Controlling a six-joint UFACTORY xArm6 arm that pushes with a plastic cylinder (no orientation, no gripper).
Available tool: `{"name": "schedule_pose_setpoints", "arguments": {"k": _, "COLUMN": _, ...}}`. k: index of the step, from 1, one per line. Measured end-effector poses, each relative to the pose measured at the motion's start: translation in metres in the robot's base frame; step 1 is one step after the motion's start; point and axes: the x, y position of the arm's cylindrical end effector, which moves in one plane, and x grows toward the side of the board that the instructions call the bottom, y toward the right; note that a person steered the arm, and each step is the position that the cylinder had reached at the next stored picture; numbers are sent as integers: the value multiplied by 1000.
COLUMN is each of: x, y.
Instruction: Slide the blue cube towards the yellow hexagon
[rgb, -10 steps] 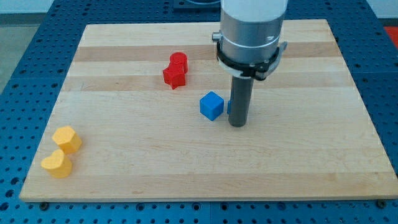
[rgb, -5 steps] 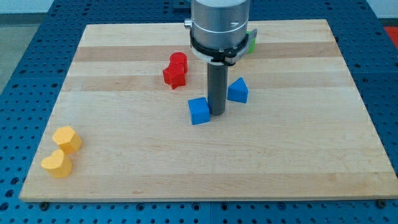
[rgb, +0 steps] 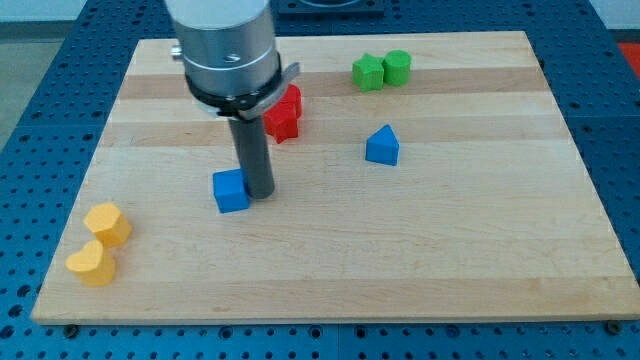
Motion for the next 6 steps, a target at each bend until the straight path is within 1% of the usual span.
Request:
{"name": "schedule_pose_setpoints", "arguments": {"k": 2, "x": 13, "y": -9}}
{"name": "schedule_pose_setpoints", "arguments": {"k": 4, "x": 18, "y": -41}}
{"name": "schedule_pose_setpoints", "arguments": {"k": 6, "x": 41, "y": -49}}
